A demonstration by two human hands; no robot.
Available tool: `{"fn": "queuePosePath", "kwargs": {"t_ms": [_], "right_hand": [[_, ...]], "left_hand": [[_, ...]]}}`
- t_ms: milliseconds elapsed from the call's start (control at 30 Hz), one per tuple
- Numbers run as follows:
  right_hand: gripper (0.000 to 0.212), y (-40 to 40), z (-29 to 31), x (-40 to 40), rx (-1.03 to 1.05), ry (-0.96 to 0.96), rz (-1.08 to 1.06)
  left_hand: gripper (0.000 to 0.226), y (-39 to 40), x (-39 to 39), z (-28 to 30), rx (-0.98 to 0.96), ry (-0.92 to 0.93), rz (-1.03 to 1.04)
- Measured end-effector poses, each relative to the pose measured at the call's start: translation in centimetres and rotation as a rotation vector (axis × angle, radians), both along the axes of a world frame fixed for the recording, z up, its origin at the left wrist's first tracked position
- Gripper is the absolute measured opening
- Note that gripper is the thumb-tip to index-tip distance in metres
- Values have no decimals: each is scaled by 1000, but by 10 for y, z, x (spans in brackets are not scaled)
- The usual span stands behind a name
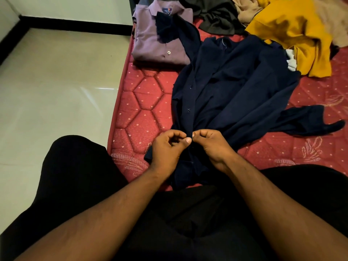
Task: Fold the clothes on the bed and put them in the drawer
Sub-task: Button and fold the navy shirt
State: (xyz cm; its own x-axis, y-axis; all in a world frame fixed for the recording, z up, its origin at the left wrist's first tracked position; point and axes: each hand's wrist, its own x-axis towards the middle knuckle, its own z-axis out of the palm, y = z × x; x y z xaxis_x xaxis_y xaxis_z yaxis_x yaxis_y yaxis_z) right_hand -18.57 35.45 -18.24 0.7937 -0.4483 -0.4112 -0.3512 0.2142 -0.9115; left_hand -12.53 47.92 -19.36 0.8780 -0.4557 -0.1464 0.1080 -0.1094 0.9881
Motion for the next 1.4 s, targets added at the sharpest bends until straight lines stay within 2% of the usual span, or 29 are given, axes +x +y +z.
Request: {"fn": "queuePosePath", "kwargs": {"t_ms": [67,133,233,300,467,533,633,767,933,1033,1067,1267,1400], "right_hand": [[22,-2,0,-2,25,6,-2],[33,-3,2,-4,72,-11,22],[25,-1,5,-8,82,-35,49],[15,1,4,-8,64,-26,2],[22,-1,0,-5,38,12,-15],[26,-1,-1,-4,-13,18,22],[33,1,-1,-3,-140,12,85],[30,4,-2,-1,-227,-25,86],[23,6,-6,-2,-247,-60,-1],[6,8,-11,0,-251,-71,-63],[6,7,-11,0,-235,-71,-98],[26,3,-12,-2,-179,-106,-118],[37,1,-13,-1,-269,-131,-39]], "left_hand": [[12,-1,-3,-5,60,-116,27],[14,-1,-4,-10,117,-215,78],[17,-3,-4,-14,166,-333,116],[15,-4,-5,-14,186,-379,104],[6,-2,-8,-8,156,-403,55],[4,-1,-9,-7,140,-374,45],[5,-2,-10,-8,109,-235,78],[16,-4,-9,-7,88,-78,110],[4,-4,-11,-9,65,-53,21],[9,-7,-10,-13,97,-37,54],[9,-7,-9,-15,107,-45,57],[13,-6,-9,-19,251,-311,75],[12,-5,-6,-19,292,-468,11]]}}
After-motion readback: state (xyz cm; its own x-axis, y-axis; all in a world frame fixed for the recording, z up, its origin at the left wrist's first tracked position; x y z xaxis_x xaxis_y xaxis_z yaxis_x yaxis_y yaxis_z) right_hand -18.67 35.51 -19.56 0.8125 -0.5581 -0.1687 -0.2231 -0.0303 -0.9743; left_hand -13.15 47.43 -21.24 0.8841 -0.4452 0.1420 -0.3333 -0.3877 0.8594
